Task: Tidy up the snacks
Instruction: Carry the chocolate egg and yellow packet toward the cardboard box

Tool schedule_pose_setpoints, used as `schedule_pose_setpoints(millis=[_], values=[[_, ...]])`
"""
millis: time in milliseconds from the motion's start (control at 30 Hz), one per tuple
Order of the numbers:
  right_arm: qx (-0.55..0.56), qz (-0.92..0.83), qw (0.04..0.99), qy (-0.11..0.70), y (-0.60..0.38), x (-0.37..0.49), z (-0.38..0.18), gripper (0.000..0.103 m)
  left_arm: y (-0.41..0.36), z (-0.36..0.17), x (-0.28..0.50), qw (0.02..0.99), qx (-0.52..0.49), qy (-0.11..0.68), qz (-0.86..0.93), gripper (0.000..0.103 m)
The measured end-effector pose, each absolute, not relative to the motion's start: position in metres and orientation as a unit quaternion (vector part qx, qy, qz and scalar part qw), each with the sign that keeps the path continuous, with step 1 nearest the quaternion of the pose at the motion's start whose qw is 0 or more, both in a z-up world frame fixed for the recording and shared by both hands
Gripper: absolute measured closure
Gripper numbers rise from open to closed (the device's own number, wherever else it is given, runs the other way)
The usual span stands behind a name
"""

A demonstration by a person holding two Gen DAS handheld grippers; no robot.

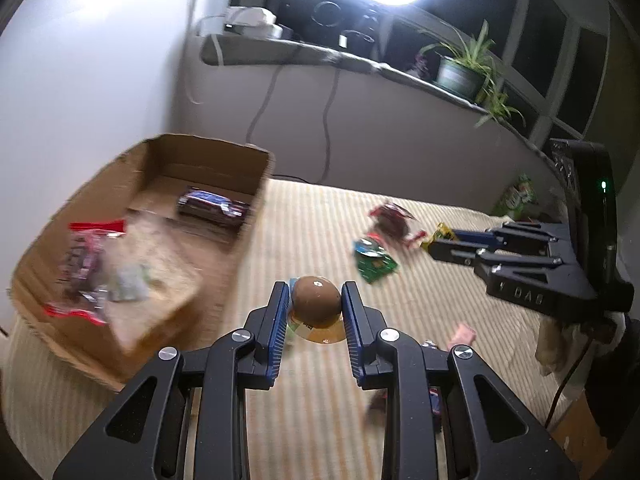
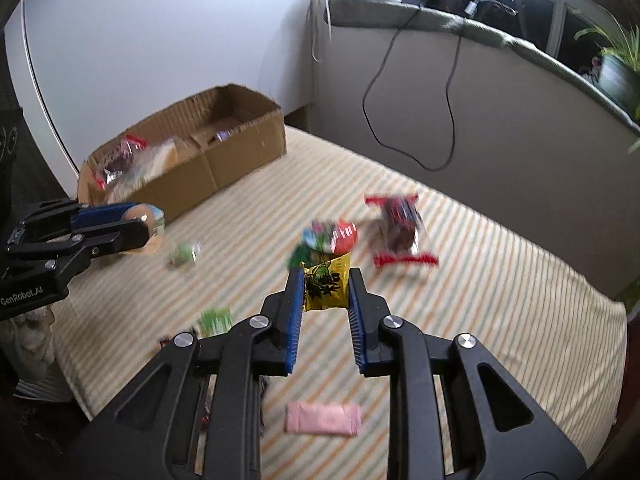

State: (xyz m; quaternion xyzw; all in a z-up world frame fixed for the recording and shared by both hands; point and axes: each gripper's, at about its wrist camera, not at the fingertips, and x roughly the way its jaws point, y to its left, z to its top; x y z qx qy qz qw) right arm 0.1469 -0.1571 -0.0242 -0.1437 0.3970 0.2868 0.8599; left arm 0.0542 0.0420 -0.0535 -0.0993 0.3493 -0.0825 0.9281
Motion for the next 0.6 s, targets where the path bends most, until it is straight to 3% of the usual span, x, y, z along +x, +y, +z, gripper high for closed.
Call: schedule_pose_setpoints(millis=[600], values=[[-0.147,0.343,0.852,0.367,-0.061,0.188,0.003,0.081,0.11,-0.057,0.041,0.932,-0.125,0.34,-0.014,0.078]])
